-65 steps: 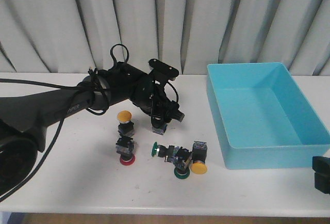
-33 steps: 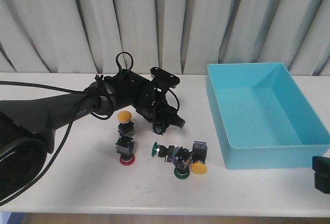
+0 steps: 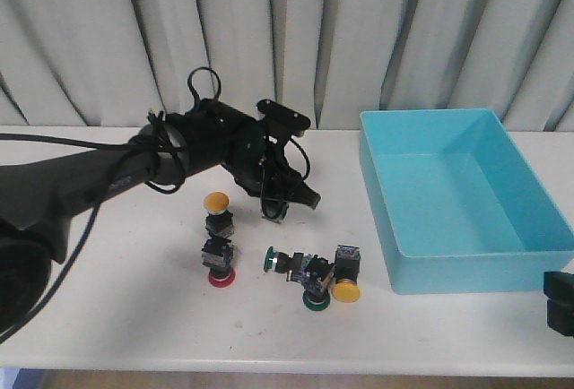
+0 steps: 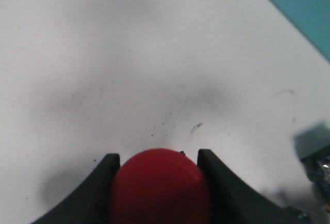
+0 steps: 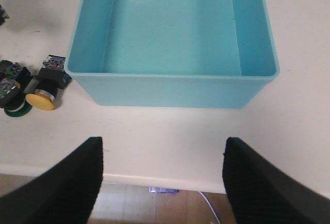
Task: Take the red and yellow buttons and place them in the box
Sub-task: 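Close the left gripper on the red-capped button and lift it, then carry the red button with the left gripper toward the right gripper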
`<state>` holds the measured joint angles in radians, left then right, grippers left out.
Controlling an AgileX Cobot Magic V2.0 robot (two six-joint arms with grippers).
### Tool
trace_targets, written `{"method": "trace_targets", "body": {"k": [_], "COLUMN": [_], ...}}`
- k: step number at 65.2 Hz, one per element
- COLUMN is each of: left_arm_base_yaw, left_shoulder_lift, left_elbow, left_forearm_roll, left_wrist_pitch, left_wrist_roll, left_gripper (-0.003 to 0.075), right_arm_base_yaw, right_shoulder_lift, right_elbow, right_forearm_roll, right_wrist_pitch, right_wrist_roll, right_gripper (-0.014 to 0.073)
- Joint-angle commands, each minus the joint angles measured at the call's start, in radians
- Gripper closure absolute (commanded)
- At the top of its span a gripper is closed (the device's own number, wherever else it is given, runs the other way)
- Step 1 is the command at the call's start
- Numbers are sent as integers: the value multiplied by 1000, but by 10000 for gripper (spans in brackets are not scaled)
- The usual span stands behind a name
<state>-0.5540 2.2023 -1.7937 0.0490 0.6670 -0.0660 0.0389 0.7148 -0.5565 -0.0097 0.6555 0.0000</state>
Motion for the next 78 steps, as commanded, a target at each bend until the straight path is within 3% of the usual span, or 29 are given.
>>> {"method": "trace_targets", "body": {"k": [1,17,39,54,64,71,78], "left_arm_base_yaw": [-3,-1,4,103,164,166,166], "left_shoulder_lift": [-163,-367,-731,-919,-992,-991,-981], "left_elbow": [-33,29,490,749,868,902,907], "left_forearm_roll": [1,51,198,193,42,-196,-498], "left_wrist_pitch": [-3,113,25,-4,-76,-93,-97], "left_wrist_roll": [-9,25,-16,-39,10,192,458], "left_gripper": [530,529,529,529,529,528,528], "right_arm_base_yaw": [-6,-6,-6,-6,-6,-6,15], "right_shoulder_lift": [3,3,3,3,3,3,4], "right_elbow": [-34,-34,-34,-34,-34,-34,-34], "right_forearm_roll": [-9,-9,-9,-10,-6,23,134], "right_wrist_pitch": [-58,-58,-58,-58,-58,-60,-59], "right_wrist_roll": [0,0,0,0,0,-43,-231], "right_gripper": [119,119,119,119,119,119,119]}}
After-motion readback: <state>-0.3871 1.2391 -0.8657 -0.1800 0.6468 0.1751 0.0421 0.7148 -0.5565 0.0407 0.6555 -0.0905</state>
